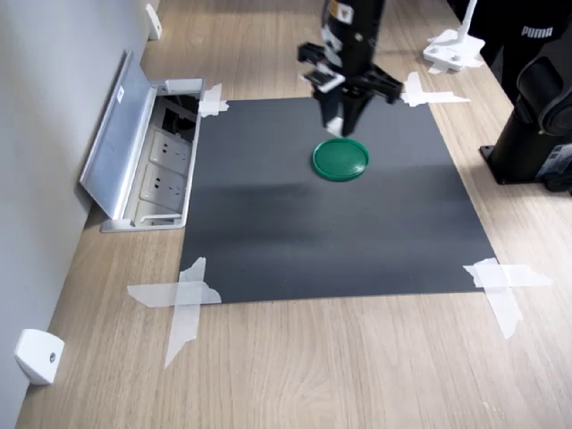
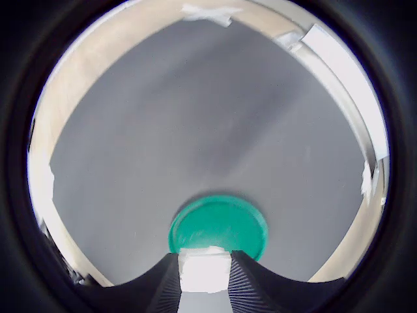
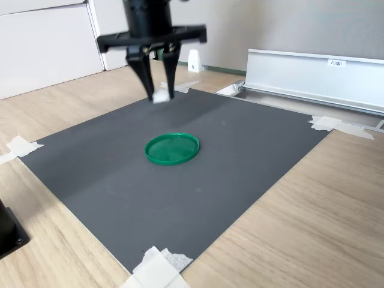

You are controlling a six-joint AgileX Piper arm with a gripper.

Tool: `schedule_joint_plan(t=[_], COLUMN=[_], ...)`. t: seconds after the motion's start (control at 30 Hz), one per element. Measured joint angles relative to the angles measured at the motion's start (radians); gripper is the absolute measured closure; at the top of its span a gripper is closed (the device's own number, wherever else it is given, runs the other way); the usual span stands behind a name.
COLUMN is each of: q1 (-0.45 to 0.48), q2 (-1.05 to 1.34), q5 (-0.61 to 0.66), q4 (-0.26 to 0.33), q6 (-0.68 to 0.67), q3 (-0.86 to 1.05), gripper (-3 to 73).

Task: Grasp a white terminal and put it on the green lid.

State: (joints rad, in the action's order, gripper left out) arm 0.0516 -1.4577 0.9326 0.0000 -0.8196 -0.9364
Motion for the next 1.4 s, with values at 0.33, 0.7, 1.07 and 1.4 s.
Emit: schedule_joint_plan(t=[0.33,0.7,1.07,1.4], q1=[0.0,0.0,0.0,0.0], q2=[0.002,-0.092,-0.111,-0.052], q5=[-0.115,-0.172,-0.211,-0.215], q4=[-0.071,-0.091,-0.106,-0.025], q6=[0.023,0.051,0.037,0.034], q3=[0.077,0.078,0.078,0.075], gripper=[42.6,42.6,40.1,7.9])
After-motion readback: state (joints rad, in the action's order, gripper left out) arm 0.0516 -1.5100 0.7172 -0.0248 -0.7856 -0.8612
